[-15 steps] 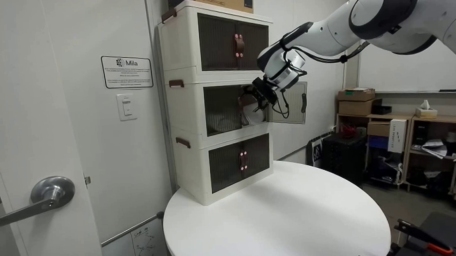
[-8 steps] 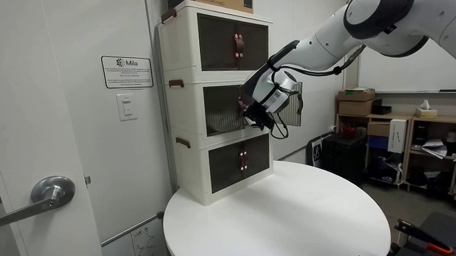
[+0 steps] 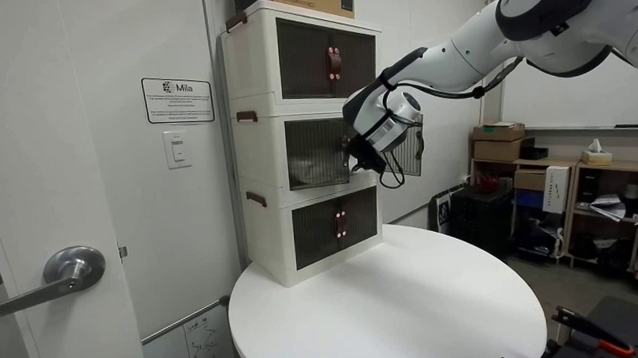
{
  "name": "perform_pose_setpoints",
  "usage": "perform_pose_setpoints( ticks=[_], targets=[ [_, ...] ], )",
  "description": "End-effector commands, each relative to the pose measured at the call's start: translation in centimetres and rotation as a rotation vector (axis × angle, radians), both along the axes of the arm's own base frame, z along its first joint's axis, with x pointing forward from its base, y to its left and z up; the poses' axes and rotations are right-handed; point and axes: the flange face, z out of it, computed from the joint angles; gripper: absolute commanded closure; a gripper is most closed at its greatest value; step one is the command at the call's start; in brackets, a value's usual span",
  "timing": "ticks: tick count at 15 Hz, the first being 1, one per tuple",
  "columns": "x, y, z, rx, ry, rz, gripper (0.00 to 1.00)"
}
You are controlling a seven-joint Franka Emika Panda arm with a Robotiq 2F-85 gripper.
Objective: Put the towel in the middle cabinet
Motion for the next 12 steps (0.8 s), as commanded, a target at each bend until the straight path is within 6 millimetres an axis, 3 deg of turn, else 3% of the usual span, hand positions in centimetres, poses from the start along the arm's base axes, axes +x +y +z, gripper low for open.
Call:
perform_pose_setpoints(
  ticks=[1, 2, 5, 9, 12],
  targets=[
    [-0.2, -2.3, 7.6, -0.013, -0.181, -0.080, 0.00],
    [-0.4, -3.1, 9.6, -0.046, -0.223, -0.087, 0.00],
    [-1.3, -4.2, 9.9, -0.149, -0.171, 0.030, 0.00],
    [-2.5, -4.7, 9.1, -0.105, -0.008, 0.233, 0.00],
    [-4.5, -6.2, 9.8, -0.102, 0.067, 0.389, 0.00]
  ],
)
